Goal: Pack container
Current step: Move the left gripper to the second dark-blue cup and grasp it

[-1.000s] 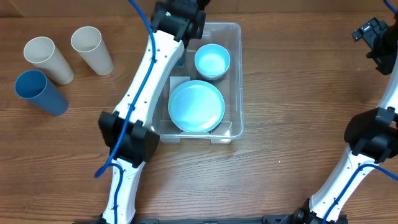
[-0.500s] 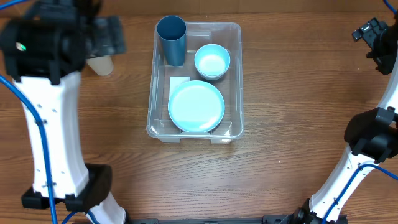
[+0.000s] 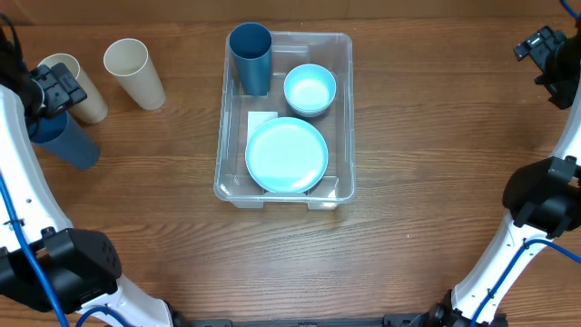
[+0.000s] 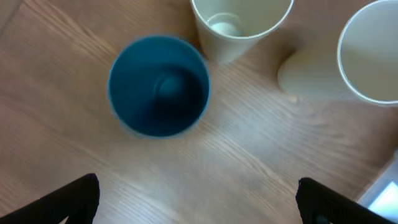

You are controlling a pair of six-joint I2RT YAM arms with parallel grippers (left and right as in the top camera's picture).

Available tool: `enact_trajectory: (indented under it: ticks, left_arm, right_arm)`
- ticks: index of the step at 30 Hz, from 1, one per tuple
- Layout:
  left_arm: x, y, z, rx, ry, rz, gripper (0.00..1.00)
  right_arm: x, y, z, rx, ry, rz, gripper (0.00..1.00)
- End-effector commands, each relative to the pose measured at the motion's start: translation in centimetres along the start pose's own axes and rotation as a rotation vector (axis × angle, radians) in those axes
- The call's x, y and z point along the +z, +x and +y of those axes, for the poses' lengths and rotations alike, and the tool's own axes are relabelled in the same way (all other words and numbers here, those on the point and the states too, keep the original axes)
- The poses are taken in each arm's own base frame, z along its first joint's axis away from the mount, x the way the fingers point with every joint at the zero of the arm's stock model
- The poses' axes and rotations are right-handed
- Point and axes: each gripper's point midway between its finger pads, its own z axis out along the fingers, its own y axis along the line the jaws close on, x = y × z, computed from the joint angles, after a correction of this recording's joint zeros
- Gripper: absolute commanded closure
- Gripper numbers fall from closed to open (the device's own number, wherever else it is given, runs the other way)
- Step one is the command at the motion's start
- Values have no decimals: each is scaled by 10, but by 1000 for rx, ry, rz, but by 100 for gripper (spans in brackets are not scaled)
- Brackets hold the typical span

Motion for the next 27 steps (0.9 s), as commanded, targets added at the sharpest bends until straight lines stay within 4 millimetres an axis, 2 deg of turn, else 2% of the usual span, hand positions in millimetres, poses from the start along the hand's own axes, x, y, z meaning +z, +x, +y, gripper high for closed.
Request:
enact_trajectory:
  ticks: [1,4,8,10,12,14,16,17,18,20,25,27]
  left_arm:
    - [29,-2,-6,61,21,-9,0]
    - [47,-11,-9,74,28,-54,1]
    - [64,-16,-10,74,24,-67,10]
    - [76,-13,-10,75,20,-44,13]
    - [100,-4,-12,80,13,16,14]
    - [123,9,-11,77,3,86,20]
    - [138,18,-11,70,-3,134,33]
    - [143,21,-12,57,3,150,46]
    - [145,24,-18,52,35,163,67]
    - [142,25,-23,49,68,171,95]
    - [106,27,-26,29,92,185,96]
    - [73,25,-31,37,116,167,96]
  right_arm:
    - [-30,-8,5,5,-40,-67,0]
    - [-30,-8,4,5,-39,-67,0]
    - [-30,-8,4,5,-39,-67,0]
    - [-30,-8,5,5,-40,-67,0]
    - [-30,-8,5,5,-40,-67,0]
    - [-30,-8,5,5,-40,-67,0]
    - [-30,-8,4,5,-39,-67,0]
    - [-30,-8,5,5,-40,-67,0]
    - [-30,-8,5,5,-40,-67,0]
    - [-30,-8,5,5,-40,-67,0]
    - [-30,-8,5,5,-40,-67,0]
    - [-30,-8,4,5,-39,-67,0]
